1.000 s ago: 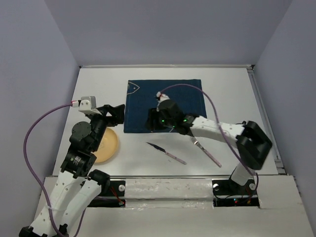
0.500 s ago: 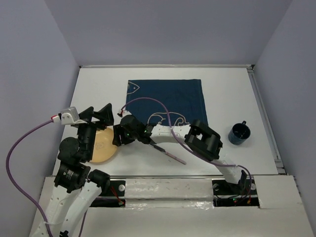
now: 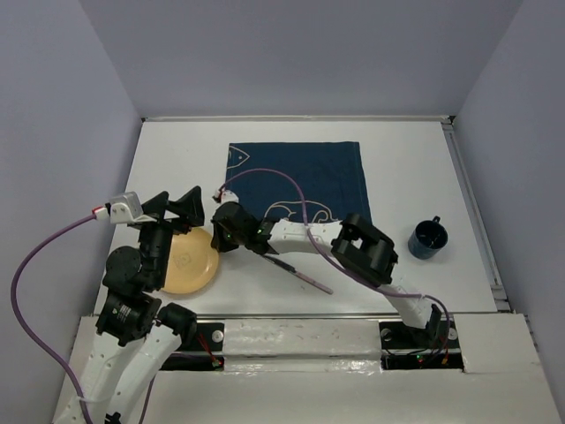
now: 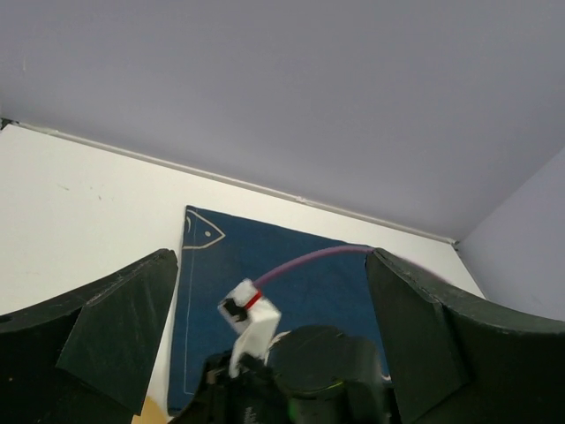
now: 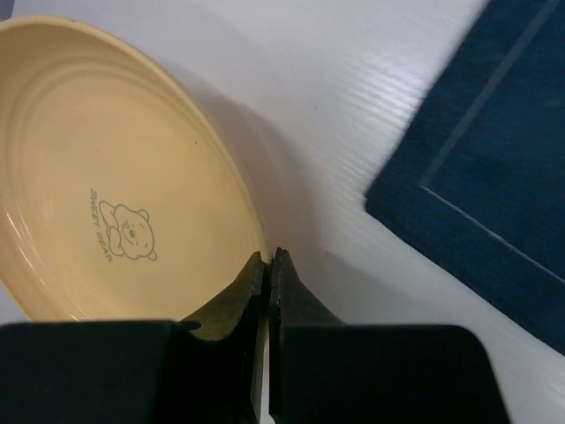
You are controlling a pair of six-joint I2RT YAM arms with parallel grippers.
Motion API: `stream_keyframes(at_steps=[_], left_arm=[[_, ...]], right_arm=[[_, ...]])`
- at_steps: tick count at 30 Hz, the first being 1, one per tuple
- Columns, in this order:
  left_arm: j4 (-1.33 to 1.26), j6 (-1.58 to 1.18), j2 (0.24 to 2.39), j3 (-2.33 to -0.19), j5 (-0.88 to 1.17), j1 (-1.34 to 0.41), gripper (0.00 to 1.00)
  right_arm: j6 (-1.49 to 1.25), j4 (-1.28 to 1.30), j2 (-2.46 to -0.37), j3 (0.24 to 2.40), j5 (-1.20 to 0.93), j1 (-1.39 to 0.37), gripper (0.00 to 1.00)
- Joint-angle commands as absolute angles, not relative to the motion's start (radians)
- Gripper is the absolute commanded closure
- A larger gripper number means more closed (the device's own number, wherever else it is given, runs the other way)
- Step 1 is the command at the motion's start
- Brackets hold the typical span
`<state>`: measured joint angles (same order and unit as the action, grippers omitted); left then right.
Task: Set the dinner table for one person
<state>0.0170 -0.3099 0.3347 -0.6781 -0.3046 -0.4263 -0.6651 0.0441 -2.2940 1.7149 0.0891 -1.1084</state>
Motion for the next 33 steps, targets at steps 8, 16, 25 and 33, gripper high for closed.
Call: stream_keyframes(at_steps=[8,16,25,33], left_arm=[[-0.035,-0.291,0.314,-0.666,-0.285,-0.465,0.01],[-0.038,-0.29,0.322,-0.664,-0.262,-0.482,0.01],[-0.04,-0.29,0.331,-0.663,-0.259,-0.494,0.01],[-0.04,-0.29,0.331,-0.661,-0.261,-0.495,0.01]], right_arm=[[-0.543,0.063,-1.789,1.424,0.1,-0.704,1.0],[-0.482,0.184,-1.859,1.453,-0.044,-0.499,1.0],[-0.479,0.242,-1.959,1.482,-0.074,-0.44,1.0],[-0.479,0.247,-2.017,1.502,-0.081,-0.431,1.0]])
